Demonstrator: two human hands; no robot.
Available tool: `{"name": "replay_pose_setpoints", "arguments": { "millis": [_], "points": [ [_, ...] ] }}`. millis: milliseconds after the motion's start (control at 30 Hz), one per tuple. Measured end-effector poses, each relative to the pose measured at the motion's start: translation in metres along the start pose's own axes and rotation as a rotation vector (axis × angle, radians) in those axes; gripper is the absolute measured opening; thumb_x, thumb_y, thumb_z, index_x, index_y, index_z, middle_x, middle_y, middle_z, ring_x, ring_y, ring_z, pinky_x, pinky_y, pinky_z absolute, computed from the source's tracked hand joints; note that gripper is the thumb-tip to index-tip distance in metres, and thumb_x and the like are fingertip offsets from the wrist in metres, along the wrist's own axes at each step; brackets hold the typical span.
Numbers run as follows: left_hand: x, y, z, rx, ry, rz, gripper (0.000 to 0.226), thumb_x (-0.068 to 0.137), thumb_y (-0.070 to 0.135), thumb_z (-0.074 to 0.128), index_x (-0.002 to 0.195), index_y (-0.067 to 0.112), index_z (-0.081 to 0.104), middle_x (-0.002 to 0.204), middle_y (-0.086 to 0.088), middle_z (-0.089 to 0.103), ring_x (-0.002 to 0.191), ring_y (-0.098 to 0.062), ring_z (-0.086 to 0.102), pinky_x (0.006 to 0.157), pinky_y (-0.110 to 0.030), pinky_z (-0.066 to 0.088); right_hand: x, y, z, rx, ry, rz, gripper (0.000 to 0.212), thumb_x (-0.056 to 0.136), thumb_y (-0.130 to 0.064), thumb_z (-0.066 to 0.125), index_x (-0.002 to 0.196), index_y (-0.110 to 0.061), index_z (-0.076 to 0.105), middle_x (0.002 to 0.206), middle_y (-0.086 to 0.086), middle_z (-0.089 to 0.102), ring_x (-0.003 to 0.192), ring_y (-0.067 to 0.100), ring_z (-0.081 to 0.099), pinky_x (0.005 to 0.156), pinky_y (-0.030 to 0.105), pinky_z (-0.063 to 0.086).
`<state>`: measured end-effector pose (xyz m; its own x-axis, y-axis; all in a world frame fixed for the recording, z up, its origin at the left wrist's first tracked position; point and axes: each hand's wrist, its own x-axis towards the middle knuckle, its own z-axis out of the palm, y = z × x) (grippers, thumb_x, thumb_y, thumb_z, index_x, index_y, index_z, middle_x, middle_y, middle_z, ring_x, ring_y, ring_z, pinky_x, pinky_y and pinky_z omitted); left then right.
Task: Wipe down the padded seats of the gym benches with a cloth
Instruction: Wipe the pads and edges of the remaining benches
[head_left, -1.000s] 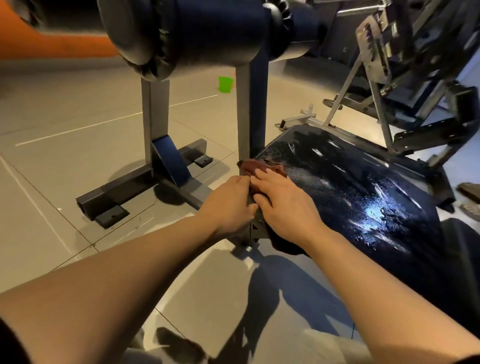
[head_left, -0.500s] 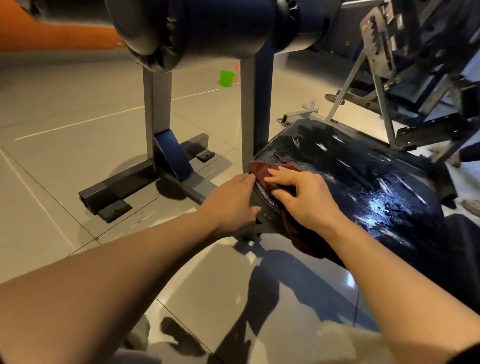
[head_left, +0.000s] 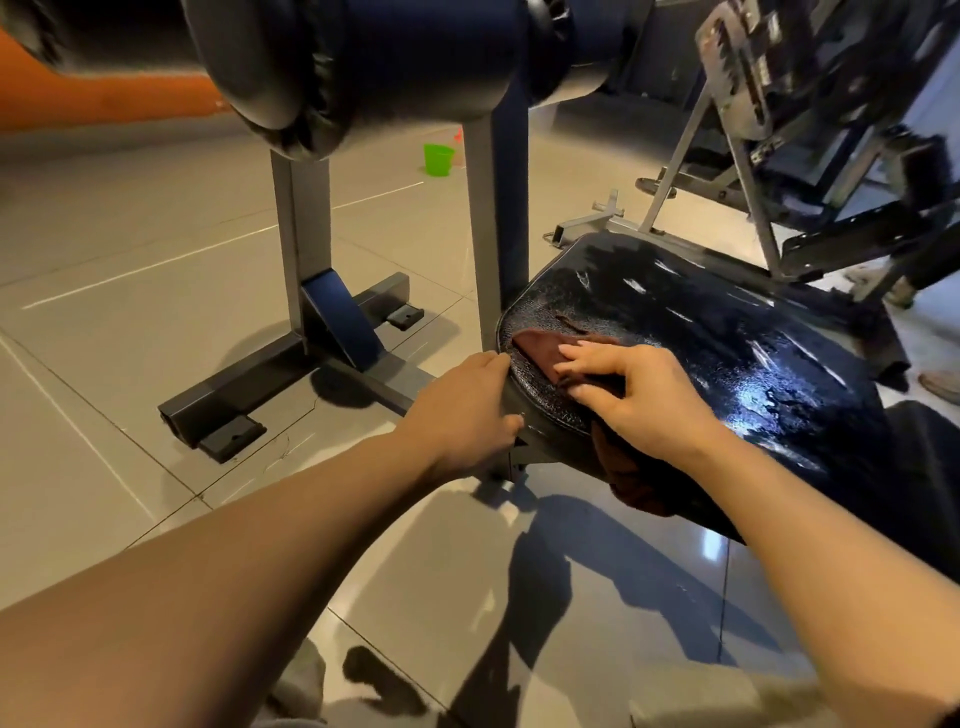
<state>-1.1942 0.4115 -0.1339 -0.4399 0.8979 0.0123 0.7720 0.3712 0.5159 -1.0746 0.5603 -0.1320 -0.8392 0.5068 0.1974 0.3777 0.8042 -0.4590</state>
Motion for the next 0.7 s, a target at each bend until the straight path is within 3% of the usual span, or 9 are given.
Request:
{"name": "replay_pose_setpoints", "arguments": {
  "millis": [167,300,400,467,567,633,700],
  "points": [
    [-0.006,-0.001,-0.001,-0.003,-0.006,0.004,0.059,0.095,0.028,0.056,0.147,0.017,0.030,0.151,-0.003,0.035,0.136,-0.017,0.034,0.110,-0.029,0.028,0.018,-0.023,0.019,-0.173,0.216,0.182,0.027,0.094,-0.028,0.059,0.119,-0.028,0.068,0.126,-0.002,0.065,0.119,0.023,0.057,0.102,0.040,0.044],
    [-0.008,0.003,-0.002,-0.031,0.016,0.022,0.059,0.095,0.027,0.057,0.146,0.016,0.030,0.151,-0.003,0.034,0.136,-0.017,0.033,0.110,-0.027,0.026,0.029,-0.039,0.019,0.010,0.347,0.164,0.029,0.098,-0.027,0.051,0.124,-0.025,0.065,0.118,0.002,0.067,0.110,0.024,0.059,0.093,0.037,0.047],
    [-0.009,0.004,-0.002,-0.042,0.016,0.022,0.057,0.095,0.027,0.056,0.145,0.016,0.031,0.151,-0.003,0.034,0.134,-0.017,0.035,0.109,-0.028,0.029,0.031,-0.043,0.011,0.170,0.120,0.161,0.040,0.099,-0.031,0.049,0.139,-0.027,0.050,0.134,-0.002,0.056,0.124,0.019,0.049,0.102,0.031,0.036],
    [-0.008,0.003,-0.003,-0.043,0.014,0.016,0.058,0.095,0.027,0.057,0.146,0.017,0.030,0.151,-0.003,0.033,0.135,-0.018,0.035,0.109,-0.029,0.030,0.025,-0.041,0.000,0.278,-0.084,0.139,0.045,0.093,-0.022,0.056,0.138,-0.029,0.051,0.130,-0.004,0.051,0.124,0.019,0.047,0.108,0.034,0.037],
    [-0.005,0.003,-0.003,-0.038,0.021,0.009,0.057,0.094,0.027,0.057,0.145,0.018,0.032,0.149,-0.003,0.036,0.134,-0.018,0.036,0.108,-0.030,0.031,0.014,-0.026,-0.019,0.217,-0.317,0.118,0.060,0.085,-0.011,0.067,0.137,-0.035,0.052,0.142,-0.009,0.042,0.130,0.013,0.040,0.112,0.036,0.033],
    [-0.004,0.005,-0.002,-0.032,0.024,0.011,0.056,0.094,0.027,0.057,0.143,0.017,0.034,0.148,-0.003,0.036,0.134,-0.018,0.036,0.108,-0.031,0.030,0.011,-0.011,-0.022,0.083,-0.242,0.115,0.056,0.085,-0.016,0.072,0.133,-0.038,0.055,0.147,-0.011,0.042,0.135,0.011,0.037,0.116,0.036,0.028],
    [-0.003,0.008,0.001,-0.005,0.028,0.020,0.056,0.094,0.027,0.058,0.143,0.014,0.034,0.149,-0.005,0.035,0.135,-0.020,0.034,0.109,-0.032,0.029,0.010,-0.001,-0.019,-0.060,-0.041,0.152,0.047,0.087,-0.021,0.070,0.130,-0.036,0.058,0.141,-0.006,0.052,0.131,0.017,0.044,0.113,0.041,0.033]
  ]
}}
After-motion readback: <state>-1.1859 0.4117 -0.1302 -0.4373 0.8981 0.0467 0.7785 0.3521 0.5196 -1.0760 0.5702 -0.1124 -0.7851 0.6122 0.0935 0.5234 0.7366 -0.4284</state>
